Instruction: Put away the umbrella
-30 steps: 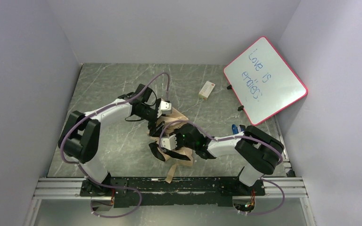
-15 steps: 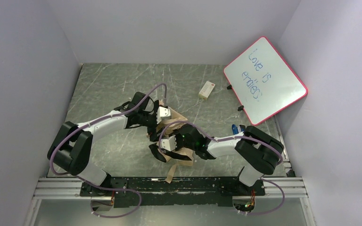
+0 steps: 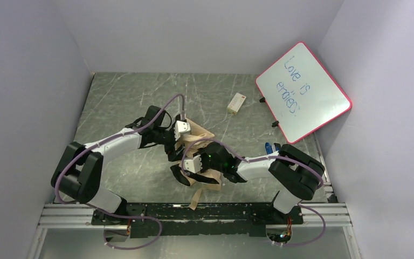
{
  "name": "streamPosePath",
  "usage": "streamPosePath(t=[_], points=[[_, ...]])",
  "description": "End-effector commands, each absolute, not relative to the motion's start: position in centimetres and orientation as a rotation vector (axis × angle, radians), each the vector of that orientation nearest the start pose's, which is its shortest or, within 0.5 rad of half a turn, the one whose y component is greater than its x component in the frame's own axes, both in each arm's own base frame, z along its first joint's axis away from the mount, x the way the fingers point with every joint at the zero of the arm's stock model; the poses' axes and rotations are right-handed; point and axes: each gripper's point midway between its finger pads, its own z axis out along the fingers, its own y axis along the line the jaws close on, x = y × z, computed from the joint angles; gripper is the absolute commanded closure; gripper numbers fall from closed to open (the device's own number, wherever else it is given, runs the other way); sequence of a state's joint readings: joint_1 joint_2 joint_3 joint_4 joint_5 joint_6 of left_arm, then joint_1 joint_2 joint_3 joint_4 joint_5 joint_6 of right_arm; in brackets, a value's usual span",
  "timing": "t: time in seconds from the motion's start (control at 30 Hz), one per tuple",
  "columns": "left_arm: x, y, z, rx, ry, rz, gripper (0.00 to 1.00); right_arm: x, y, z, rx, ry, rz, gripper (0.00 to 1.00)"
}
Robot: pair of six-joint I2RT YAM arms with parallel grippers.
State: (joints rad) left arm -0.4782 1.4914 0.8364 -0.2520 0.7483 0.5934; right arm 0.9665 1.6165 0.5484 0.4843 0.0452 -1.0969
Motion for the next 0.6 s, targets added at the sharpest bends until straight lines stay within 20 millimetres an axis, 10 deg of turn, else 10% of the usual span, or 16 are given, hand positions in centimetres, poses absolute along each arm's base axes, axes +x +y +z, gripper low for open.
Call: streamPosePath(t=[0.0,0.57], points=[[25.5,-24.4,6.8,1.449,1.869,-0.857,0.03,24.9,29.2,1.8,-1.91,1.17,-0.091,0.92],[23.4,-24.8,0.8,1.614,2.018,-0.834,0.11,25.1,30.1,3.0,-1.836,1.176,-0.051,0.92]])
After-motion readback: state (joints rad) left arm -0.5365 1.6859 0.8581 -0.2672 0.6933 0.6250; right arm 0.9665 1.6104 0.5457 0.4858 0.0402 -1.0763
